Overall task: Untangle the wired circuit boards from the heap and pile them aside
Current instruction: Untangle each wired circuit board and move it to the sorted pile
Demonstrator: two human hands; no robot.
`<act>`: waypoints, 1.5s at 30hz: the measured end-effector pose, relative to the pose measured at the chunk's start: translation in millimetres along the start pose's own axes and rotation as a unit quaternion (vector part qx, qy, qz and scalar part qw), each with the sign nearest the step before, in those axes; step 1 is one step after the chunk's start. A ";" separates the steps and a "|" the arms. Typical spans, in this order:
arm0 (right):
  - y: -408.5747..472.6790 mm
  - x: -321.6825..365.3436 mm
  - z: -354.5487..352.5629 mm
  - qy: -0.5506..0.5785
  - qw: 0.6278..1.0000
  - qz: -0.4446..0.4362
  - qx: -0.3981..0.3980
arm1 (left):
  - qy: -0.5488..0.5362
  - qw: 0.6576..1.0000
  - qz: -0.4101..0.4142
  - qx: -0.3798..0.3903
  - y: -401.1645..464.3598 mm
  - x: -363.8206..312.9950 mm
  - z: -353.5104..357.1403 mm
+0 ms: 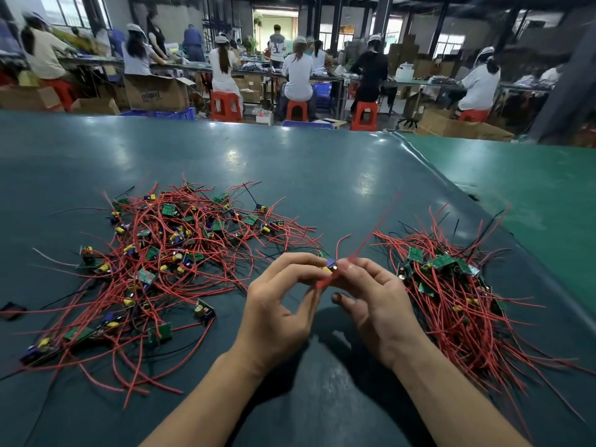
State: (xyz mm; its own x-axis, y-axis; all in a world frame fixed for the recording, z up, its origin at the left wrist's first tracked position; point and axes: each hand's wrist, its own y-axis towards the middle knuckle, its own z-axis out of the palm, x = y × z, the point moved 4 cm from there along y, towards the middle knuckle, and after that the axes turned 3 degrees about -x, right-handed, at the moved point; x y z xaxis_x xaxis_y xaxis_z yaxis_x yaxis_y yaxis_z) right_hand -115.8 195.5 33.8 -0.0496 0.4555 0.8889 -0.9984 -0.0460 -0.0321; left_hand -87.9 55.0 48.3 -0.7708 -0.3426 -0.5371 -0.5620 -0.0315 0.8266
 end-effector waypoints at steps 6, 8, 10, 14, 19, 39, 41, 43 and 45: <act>0.6 2.0 -5.0 0.015 0.999 0.040 -0.005 | -0.084 0.992 -0.090 -0.009 -1.7 8.4 1.9; 0.0 1.1 -4.2 0.028 0.997 0.073 0.023 | -0.113 0.987 -0.116 -0.019 -2.1 8.3 1.9; -0.8 0.5 -1.6 0.020 0.995 0.081 0.058 | -0.142 0.979 -0.145 -0.013 -3.4 7.2 4.3; 1.0 2.3 -2.3 0.010 0.998 0.037 0.048 | -0.185 0.955 -0.231 0.006 -4.2 11.0 7.9; 0.8 7.5 -11.1 -0.059 0.998 -0.003 -0.009 | -0.195 0.943 -0.269 0.025 -5.0 12.3 10.7; -6.4 5.5 -1.5 -0.121 0.989 -0.033 0.078 | -0.290 0.883 -0.370 -0.007 -5.4 30.1 8.3; -6.6 7.4 -3.5 -0.146 0.985 -0.058 0.073 | -0.238 0.910 -0.339 -0.007 -4.2 28.1 6.1; -8.1 11.4 -2.9 -0.166 0.980 -0.095 0.049 | -0.193 0.926 -0.324 0.002 -4.3 26.0 5.5; -5.8 17.8 -3.4 -0.135 0.984 -0.115 0.006 | -0.178 0.925 -0.335 0.000 -6.6 27.7 5.0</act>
State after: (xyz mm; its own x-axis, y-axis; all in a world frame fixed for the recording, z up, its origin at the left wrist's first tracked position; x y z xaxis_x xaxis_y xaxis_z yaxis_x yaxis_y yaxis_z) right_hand -110.9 206.9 48.2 0.1890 0.2027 0.9608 -0.9818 0.0200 0.1889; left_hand -107.0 50.5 27.1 -0.2988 0.0858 -0.9505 -0.9497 -0.1251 0.2872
